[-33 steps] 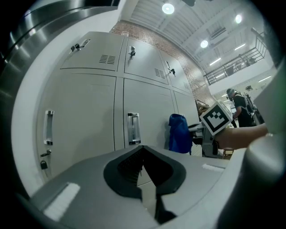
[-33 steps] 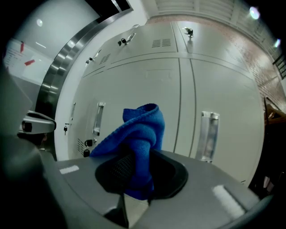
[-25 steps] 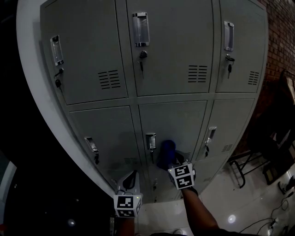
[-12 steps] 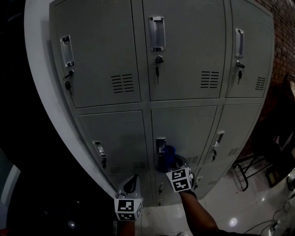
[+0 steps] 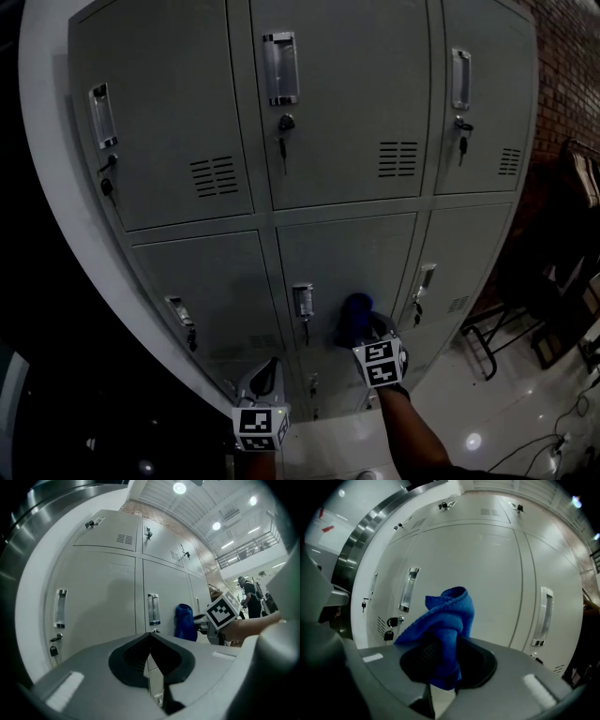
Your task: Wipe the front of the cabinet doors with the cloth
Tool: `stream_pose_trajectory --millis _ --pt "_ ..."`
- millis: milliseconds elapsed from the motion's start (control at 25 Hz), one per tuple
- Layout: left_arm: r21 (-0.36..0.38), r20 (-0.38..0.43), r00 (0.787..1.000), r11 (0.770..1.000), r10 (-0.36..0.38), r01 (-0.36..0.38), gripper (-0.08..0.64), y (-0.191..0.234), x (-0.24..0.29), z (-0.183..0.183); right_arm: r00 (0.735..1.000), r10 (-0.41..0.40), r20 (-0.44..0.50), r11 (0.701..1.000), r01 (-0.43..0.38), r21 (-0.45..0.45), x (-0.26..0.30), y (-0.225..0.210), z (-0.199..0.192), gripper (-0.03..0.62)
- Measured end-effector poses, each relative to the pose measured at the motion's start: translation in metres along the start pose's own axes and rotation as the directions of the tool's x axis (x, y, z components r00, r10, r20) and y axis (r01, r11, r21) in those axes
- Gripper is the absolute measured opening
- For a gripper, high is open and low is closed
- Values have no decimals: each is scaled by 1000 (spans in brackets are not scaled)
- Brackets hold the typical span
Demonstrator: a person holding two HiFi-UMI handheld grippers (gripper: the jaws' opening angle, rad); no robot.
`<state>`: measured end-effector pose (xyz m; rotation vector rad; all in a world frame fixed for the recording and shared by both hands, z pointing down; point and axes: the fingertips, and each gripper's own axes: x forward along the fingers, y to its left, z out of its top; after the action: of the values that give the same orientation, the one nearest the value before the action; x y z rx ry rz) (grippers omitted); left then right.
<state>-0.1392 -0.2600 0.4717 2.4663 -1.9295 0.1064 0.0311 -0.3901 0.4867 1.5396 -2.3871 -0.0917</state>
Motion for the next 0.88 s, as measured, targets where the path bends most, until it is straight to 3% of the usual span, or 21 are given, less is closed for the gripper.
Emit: stream_pose_trajectory --millis 600,880 --pt "-1 -1 1000 1000 20 -20 17 -23 17 4 995 -100 -24 995 100 -4 -21 -83 -18 83" --pt "-6 -27 998 999 50 -50 17 -22 14 -4 988 -131 -76 991 133 29 -36 -75 -53 83"
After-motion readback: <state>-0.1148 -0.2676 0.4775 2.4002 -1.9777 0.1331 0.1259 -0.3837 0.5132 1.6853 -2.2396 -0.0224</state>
